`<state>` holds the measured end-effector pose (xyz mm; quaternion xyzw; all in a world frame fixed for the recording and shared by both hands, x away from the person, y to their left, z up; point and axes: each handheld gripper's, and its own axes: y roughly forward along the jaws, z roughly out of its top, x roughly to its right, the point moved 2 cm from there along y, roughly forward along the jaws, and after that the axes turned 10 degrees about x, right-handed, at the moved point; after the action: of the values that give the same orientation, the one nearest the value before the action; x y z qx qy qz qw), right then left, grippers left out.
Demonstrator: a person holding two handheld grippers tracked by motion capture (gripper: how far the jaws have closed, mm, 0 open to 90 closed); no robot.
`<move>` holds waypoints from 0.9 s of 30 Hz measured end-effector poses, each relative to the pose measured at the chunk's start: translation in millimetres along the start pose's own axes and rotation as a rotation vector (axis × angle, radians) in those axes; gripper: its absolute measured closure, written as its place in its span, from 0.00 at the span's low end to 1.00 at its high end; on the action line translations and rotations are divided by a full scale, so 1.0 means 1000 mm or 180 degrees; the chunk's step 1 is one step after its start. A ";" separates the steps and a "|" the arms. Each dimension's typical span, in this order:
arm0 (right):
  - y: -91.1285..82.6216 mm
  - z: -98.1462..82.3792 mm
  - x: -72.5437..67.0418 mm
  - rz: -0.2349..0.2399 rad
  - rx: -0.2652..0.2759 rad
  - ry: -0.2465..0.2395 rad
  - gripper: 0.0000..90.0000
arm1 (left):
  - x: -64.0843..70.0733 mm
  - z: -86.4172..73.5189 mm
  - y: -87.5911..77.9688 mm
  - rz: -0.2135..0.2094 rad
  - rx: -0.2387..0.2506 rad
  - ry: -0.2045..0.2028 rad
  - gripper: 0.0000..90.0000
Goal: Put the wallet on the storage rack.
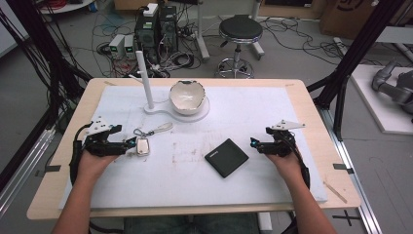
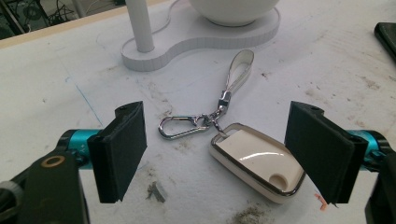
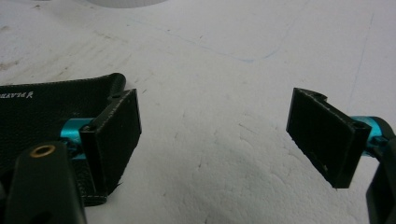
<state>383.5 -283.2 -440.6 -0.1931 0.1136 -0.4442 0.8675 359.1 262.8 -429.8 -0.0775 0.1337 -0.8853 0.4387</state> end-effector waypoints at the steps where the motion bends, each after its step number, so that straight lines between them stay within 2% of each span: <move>1: 0.000 0.000 0.000 0.0001 -0.0004 0.0006 0.20 | 0.000 0.000 0.001 -0.0004 0.0005 -0.0007 0.23; 12: -0.001 -0.002 0.000 0.0033 -0.0048 0.0010 0.20 | 0.000 0.000 0.005 -0.0005 -0.0019 0.0008 0.23; 20: -0.002 -0.002 -0.004 0.0147 -0.0018 0.0010 0.20 | 0.002 0.002 0.006 -0.0014 -0.0008 0.0030 0.23; 27: 0.004 -0.001 -0.010 0.0352 -0.0034 0.0049 0.20 | 0.002 0.002 0.004 0.0003 -0.0019 0.0039 0.23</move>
<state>380.3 -273.5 -443.0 -0.1878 0.1331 -0.3963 0.8888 361.2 259.0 -429.3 -0.0734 0.1391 -0.8851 0.4381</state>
